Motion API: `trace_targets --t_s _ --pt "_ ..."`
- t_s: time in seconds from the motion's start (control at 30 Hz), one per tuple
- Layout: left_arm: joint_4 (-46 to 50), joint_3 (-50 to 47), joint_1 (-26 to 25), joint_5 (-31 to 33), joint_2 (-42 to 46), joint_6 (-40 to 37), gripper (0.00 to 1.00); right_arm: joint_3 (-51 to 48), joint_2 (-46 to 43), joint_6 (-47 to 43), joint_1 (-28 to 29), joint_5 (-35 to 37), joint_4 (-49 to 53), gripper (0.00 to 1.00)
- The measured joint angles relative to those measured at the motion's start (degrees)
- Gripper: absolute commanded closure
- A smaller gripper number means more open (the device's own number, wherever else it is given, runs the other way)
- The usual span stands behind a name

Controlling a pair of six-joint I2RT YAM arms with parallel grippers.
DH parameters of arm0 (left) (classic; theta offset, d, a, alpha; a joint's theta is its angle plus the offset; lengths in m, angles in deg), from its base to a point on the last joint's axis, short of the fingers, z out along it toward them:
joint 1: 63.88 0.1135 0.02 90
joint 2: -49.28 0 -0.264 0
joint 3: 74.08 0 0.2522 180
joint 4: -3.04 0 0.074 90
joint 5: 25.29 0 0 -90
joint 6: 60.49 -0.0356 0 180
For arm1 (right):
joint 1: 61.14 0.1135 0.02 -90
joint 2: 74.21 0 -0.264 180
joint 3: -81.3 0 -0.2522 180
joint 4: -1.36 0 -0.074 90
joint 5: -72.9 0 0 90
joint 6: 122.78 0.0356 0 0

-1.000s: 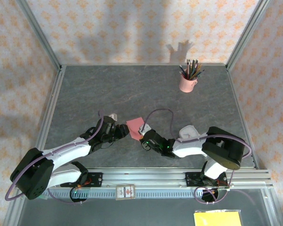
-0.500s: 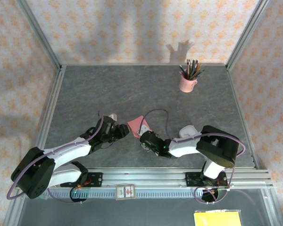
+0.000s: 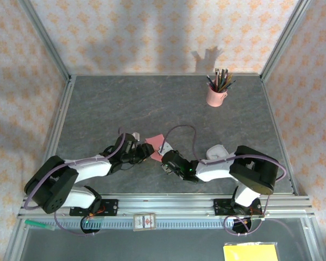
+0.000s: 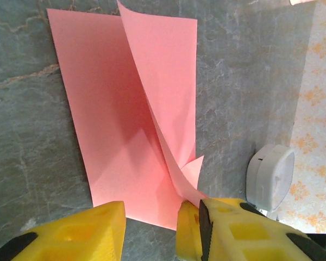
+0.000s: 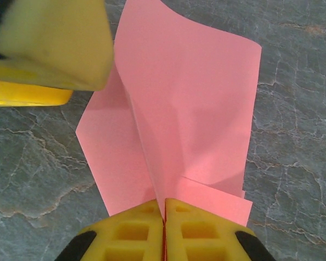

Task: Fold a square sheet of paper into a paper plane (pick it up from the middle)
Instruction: Fourth fold the wing at the center of the table.

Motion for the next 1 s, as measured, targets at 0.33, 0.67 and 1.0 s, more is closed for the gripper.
trace_targets --t_s 0.33,0.67,1.0 --pt "-3.67 1.95 0.46 -1.79 -4.02 2.14 0.53 -0.37 0.0 0.76 0.0 -0.24 -0.39 0.93" --pt "-3.78 2.03 2.36 -1.95 -3.96 2.6 0.53 -0.37 0.0 0.74 0.0 -0.44 -0.42 0.94" --pt "-3.76 5.38 2.99 -3.17 -8.07 2.8 0.64 -0.37 0.0 0.66 0.0 -0.44 -0.44 0.94"
